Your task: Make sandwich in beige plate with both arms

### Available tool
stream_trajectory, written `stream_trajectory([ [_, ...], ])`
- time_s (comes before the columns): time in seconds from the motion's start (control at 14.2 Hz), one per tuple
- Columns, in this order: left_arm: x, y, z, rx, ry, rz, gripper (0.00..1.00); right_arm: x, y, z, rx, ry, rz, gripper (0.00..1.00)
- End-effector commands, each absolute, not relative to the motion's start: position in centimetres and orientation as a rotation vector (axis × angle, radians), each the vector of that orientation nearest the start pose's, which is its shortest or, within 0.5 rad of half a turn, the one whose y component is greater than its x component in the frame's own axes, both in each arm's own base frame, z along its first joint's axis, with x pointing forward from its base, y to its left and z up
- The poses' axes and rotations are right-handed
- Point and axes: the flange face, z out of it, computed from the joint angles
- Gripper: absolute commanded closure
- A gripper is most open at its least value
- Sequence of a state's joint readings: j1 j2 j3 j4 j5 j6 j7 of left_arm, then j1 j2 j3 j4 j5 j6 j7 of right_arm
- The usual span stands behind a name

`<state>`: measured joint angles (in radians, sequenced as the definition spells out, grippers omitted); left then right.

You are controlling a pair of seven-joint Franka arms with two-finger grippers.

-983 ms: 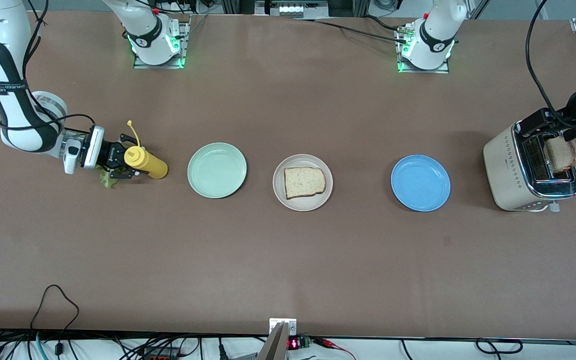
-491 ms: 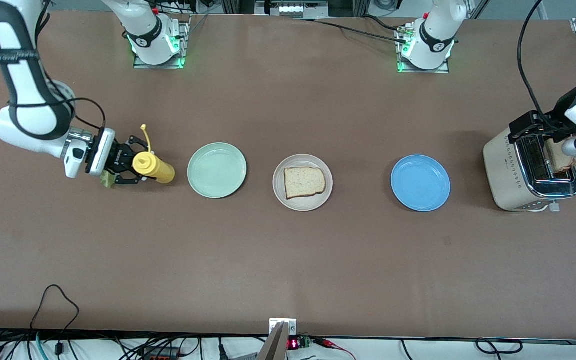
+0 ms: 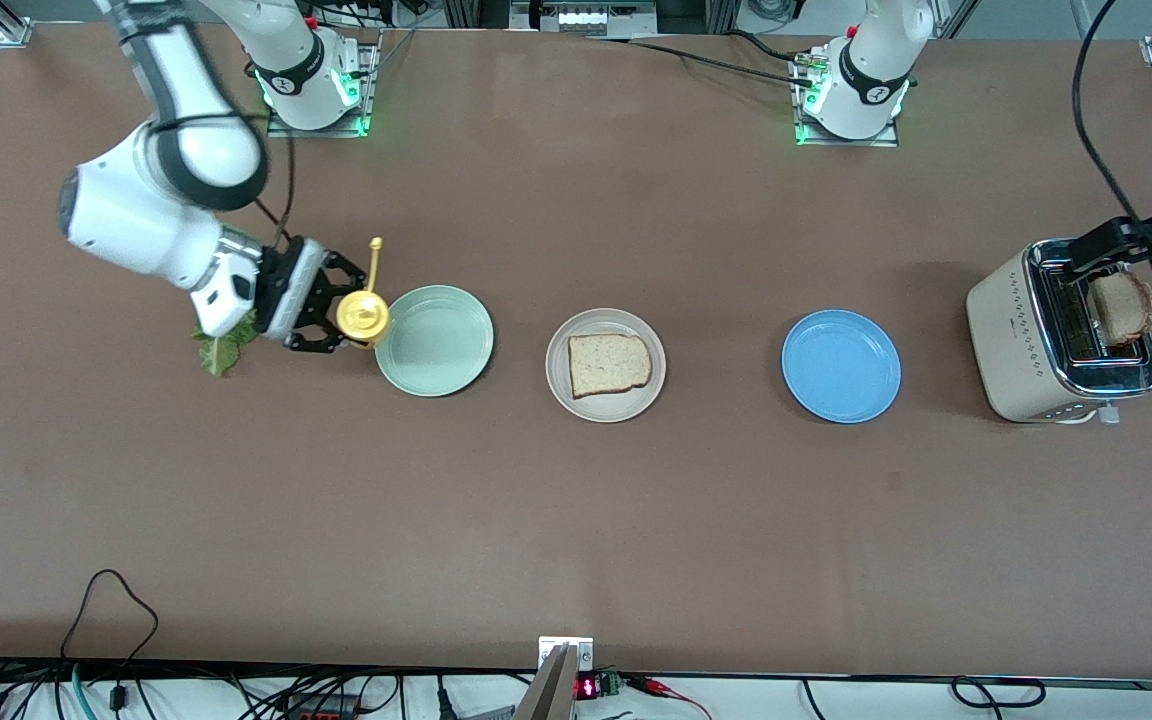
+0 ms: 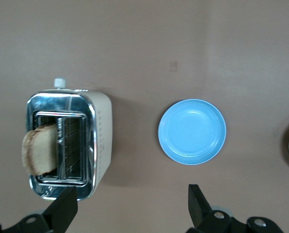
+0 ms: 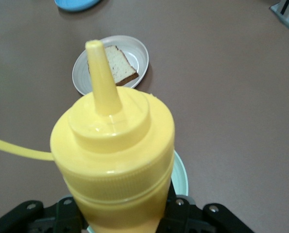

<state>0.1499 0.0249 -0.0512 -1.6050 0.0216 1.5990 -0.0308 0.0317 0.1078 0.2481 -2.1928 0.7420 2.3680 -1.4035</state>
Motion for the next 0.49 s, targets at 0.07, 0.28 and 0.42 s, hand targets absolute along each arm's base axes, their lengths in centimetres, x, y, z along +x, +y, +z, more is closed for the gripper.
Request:
stream_trajectory([
  [0.07,53.5,5.7,63.0,-3.122,-0.207,0.027,0.0,51.3,20.6,37.3,-2.357,-1.556,-0.366,1.0],
  [0.28,55.3,5.0,59.6,-3.144,-0.191,0.129,0.0,49.8,24.8,37.8,-2.485,-1.571,-0.276,1.0],
  [0.42,56.6,3.3,58.6,-3.186,-0.151,0.136,0.0,48.5,28.5,37.9,-2.555,-1.589,-0.245,1.0],
])
